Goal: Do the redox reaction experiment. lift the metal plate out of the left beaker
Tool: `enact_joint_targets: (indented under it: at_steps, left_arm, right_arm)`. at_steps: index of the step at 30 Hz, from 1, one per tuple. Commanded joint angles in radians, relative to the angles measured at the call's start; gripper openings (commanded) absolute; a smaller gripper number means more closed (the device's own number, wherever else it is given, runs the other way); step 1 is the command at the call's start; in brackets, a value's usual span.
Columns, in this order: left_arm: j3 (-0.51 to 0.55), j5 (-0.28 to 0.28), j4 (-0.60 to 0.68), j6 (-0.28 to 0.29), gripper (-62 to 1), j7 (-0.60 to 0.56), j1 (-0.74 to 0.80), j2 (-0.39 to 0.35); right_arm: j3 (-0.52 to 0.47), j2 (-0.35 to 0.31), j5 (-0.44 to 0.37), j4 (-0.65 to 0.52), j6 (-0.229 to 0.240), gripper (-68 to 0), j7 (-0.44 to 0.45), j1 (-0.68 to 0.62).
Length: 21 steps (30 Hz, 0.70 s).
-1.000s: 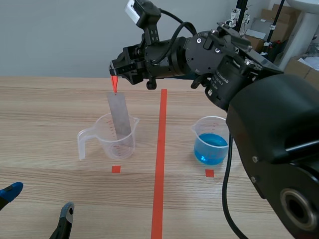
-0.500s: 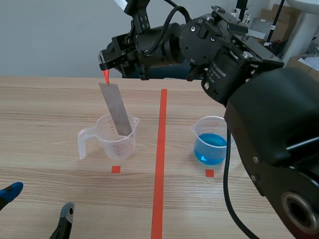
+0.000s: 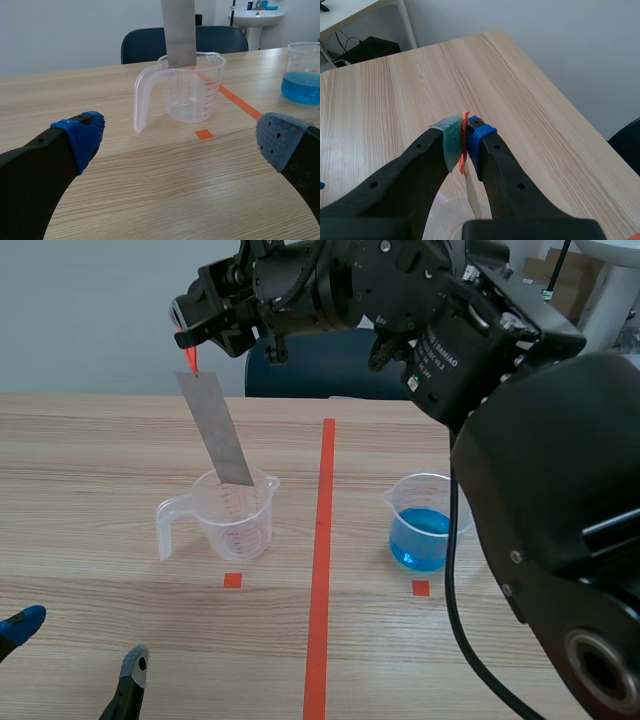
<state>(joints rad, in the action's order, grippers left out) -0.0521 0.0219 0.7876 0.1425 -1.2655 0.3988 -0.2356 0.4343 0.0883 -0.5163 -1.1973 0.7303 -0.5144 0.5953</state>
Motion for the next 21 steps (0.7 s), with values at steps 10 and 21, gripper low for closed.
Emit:
enact_joint_targets:
  at_steps: [10, 21]
  left_arm:
    - [-0.001, -0.003, 0.016, -0.001, 1.4, -0.017, -0.003, -0.001]
    - [-0.001, -0.003, 0.016, -0.002, 1.4, -0.017, -0.003, 0.000]
  right_arm:
    - [-0.003, 0.003, -0.121, -0.153, 0.015, -67.1, -0.072, 0.030]
    - [-0.003, -0.002, -0.124, -0.280, 0.015, -67.1, -0.074, -0.014]
